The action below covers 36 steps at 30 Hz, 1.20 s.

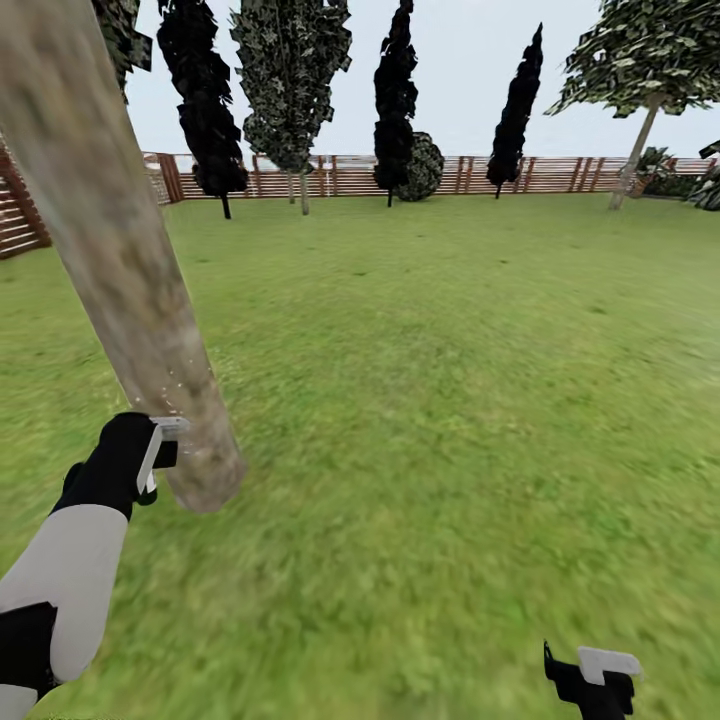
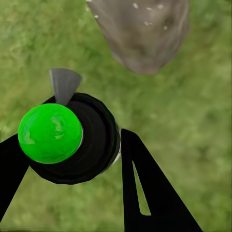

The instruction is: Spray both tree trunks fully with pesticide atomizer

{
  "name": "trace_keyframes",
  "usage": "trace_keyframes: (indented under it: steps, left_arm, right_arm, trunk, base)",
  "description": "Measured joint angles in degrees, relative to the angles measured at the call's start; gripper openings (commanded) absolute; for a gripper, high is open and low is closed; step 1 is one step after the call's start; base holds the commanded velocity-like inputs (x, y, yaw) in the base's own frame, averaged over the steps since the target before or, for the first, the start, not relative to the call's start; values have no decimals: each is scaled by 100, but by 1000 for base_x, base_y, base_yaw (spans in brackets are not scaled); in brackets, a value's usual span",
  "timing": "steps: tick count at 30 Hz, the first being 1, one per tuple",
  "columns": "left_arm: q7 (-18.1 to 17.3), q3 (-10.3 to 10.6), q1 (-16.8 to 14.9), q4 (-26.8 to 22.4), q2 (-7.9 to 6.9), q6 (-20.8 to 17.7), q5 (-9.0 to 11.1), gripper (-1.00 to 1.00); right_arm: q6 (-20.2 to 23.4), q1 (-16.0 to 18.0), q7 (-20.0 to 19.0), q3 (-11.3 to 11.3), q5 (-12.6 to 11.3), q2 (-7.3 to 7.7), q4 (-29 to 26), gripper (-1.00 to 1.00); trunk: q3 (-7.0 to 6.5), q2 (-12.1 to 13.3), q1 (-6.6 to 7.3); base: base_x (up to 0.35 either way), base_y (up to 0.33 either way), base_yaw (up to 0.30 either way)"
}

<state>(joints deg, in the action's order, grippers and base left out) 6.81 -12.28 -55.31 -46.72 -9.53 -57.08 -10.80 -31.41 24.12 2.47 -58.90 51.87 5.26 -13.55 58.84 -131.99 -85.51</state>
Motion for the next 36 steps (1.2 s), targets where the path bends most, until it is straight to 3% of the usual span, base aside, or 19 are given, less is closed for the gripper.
trace_keyframes:
  steps: [7, 24, 36]
  left_arm:
    - [0, 3, 1, 0, 8, 0, 1, -100]
    - [1, -5, 5, 2, 11, -7, -3, -100]
    - [0, 3, -1, 0, 27, -9, -3, -100]
  right_arm:
    - [0, 0, 0, 0, 0, 0, 0, 100]
    - [-1, -1, -3, -8, -8, 11, -10, 100]
    - [0, 0, 0, -9, -7, 9, -8, 100]
  trunk:
    - [0, 0, -1]
    - [0, 0, -1]
    - [0, 0, 1]
  base:
    - [131, -251, 265]
    - [16, -274, 13]
    - [207, -212, 207]
